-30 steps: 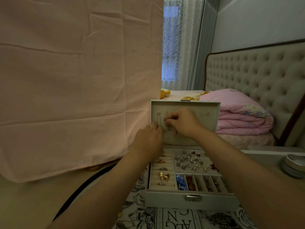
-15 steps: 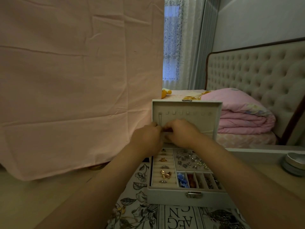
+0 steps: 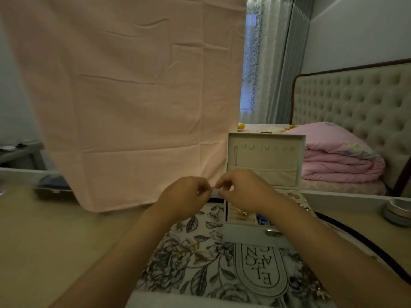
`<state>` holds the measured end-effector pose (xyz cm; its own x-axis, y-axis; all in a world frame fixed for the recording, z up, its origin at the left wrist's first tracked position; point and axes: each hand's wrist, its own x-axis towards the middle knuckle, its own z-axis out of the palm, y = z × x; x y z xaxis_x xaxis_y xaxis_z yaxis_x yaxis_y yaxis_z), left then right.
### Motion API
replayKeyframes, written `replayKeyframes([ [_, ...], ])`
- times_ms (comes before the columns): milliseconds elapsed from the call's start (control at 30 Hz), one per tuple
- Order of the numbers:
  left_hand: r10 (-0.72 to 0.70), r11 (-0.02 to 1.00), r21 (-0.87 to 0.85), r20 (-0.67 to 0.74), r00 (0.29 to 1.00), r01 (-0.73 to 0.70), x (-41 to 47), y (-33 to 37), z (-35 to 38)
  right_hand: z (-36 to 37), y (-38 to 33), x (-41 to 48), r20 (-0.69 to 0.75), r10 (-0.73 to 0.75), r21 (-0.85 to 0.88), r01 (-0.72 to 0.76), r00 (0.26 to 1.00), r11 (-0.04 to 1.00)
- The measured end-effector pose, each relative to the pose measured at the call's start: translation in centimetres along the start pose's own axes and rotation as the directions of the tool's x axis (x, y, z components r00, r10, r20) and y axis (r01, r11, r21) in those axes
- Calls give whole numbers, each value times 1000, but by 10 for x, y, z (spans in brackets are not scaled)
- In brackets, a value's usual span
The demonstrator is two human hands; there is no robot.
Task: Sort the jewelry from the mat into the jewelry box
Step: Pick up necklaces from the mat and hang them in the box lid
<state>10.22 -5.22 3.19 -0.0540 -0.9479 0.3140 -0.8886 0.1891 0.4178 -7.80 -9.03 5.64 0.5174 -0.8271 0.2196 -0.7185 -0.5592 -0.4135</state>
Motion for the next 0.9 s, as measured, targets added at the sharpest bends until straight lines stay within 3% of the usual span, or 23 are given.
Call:
replayKeyframes([
  [133, -66, 998, 21, 87, 994, 64, -50, -29, -3, 38, -35, -28, 134, -73, 83, 62, 988, 995],
  [267, -67, 994, 91, 99, 993, 58, -83, -48, 8, 81, -46, -41, 250, -94, 0, 97, 964, 995],
  [400, -84, 995, 68, 102, 991, 77, -98, -56, 25, 102, -41, -41, 236, -45, -132, 78, 971, 988],
  [567, -68, 996, 65, 103, 992, 62, -99, -59, 30, 113, -32, -43, 206, -85, -214, 129, 975, 968],
  [800, -105, 994, 45, 81, 991, 102, -99, -74, 27, 111, -31, -38, 160, -37, -128, 57, 986, 990],
  [900, -69, 998, -12, 25, 997, 69, -97, -65, 27, 110, -29, -40, 47, -41, 30, 39, 998, 999],
])
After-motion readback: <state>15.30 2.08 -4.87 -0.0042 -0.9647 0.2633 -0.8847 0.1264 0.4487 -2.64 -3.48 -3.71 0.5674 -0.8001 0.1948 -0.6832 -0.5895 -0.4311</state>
